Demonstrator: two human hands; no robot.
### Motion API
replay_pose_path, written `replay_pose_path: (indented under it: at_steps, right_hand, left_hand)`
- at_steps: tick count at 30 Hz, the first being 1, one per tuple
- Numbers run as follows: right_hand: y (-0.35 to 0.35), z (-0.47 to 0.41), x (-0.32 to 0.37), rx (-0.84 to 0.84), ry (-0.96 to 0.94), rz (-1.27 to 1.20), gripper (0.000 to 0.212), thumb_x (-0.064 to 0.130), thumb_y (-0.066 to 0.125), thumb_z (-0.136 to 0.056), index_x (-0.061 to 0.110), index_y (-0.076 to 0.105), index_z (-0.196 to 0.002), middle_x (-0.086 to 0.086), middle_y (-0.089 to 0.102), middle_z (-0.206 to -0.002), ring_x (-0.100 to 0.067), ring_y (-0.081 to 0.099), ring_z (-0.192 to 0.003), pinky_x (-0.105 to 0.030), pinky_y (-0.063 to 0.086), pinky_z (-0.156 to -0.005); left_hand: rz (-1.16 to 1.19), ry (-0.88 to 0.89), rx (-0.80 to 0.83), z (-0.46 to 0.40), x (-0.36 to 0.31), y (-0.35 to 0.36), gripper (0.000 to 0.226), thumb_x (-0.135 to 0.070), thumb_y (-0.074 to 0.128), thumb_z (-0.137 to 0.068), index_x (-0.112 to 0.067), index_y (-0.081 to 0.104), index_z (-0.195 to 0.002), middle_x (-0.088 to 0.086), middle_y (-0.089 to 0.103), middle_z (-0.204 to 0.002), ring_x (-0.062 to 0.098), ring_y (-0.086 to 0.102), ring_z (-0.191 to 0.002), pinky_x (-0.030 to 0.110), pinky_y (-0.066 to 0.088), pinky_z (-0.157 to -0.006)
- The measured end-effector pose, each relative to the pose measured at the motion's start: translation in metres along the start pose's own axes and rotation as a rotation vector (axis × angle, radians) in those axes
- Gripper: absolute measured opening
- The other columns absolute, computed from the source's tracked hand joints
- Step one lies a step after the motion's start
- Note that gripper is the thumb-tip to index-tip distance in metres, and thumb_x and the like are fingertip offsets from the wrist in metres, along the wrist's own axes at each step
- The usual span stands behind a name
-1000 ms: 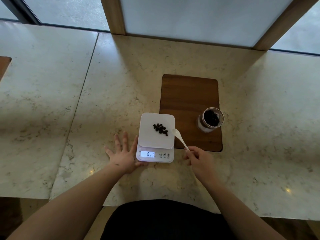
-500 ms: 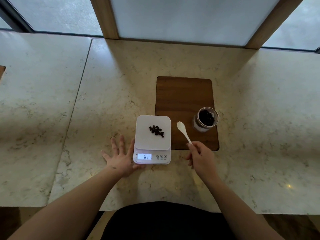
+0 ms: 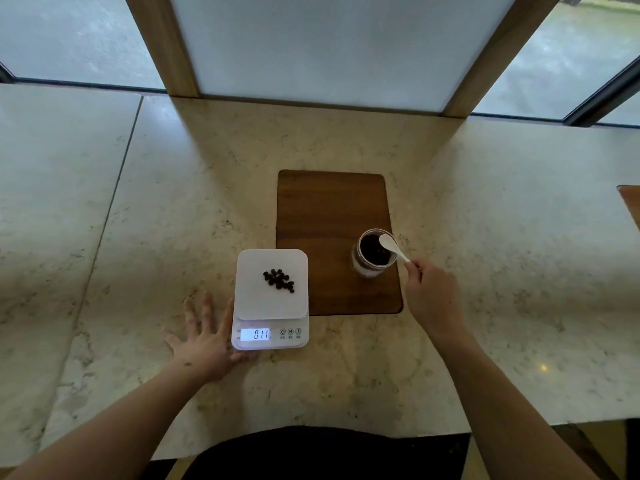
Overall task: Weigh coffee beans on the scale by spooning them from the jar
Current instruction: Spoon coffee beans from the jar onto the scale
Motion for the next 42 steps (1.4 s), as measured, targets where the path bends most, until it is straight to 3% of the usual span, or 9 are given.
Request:
replay_pose_path:
  at_steps: [6,15,25,35,42]
  right_hand:
    - [-0.002,-0.010,0.004,0.026,-0.052,0.170,0.031,0.020,0.051,-0.099,0.010,0.065,-0.074,0.005,0.041,-0.050,-0.016,0.039,-0.044,-0.026,0.020,-0.043]
    - [0.005,-0.023,0.008,0.075,-0.079,0.307,0.035,0.025,0.044,-0.099,0.018,0.050,-0.065,-0.003,0.049,-0.056,-0.026,0.050,-0.052,-0.030,0.031,-0.048]
    - [0.020,-0.026,0.008,0.136,-0.052,0.210,0.031,0.014,0.050,-0.097,0.006,0.060,-0.068,-0.008,0.055,-0.061,-0.022,0.048,-0.054,-0.030,0.027,-0.046]
    - [0.032,-0.029,0.006,0.287,0.024,0.098,0.042,0.012,0.049,-0.097,0.010,0.044,-0.056,-0.005,0.045,-0.055,-0.018,0.042,-0.051,-0.030,0.027,-0.046]
    - [0.036,-0.030,0.008,0.288,0.070,0.019,0.045,0.011,0.051,-0.096,0.009,0.041,-0.052,-0.005,0.041,-0.052,-0.017,0.039,-0.049,-0.029,0.025,-0.046]
  left_hand:
    - [-0.029,-0.005,0.020,0.004,-0.001,-0.001,0.126,-0.113,0.015,-0.051,-0.048,-0.055,-0.133,0.003,-0.072,-0.133,0.037,-0.067,-0.118,0.085,-0.005,-0.110]
    - [-0.036,-0.010,0.017,0.007,-0.003,-0.003,0.127,-0.112,0.017,-0.054,-0.046,-0.055,-0.135,0.003,-0.071,-0.134,0.038,-0.065,-0.122,0.086,-0.006,-0.110]
    - [-0.015,-0.012,0.010,0.008,-0.003,-0.005,0.128,-0.113,0.005,-0.044,-0.045,-0.053,-0.136,0.006,-0.067,-0.139,0.038,-0.064,-0.124,0.085,-0.008,-0.109]
    - [0.003,0.011,0.003,0.013,-0.009,-0.009,0.127,-0.114,0.002,-0.041,-0.046,-0.057,-0.131,0.005,-0.069,-0.137,0.039,-0.064,-0.124,0.085,-0.011,-0.108]
    - [0.010,0.008,0.008,0.018,-0.011,-0.013,0.131,-0.112,0.002,-0.040,-0.042,-0.052,-0.137,0.009,-0.064,-0.144,0.042,-0.060,-0.127,0.085,-0.010,-0.109]
Point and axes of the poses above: each hand's wrist, its own z-axis away from the middle knuckle, its own y-axis out of the palm, x = y × z, the point moved 6 cm from there along -z, towards the middle knuckle
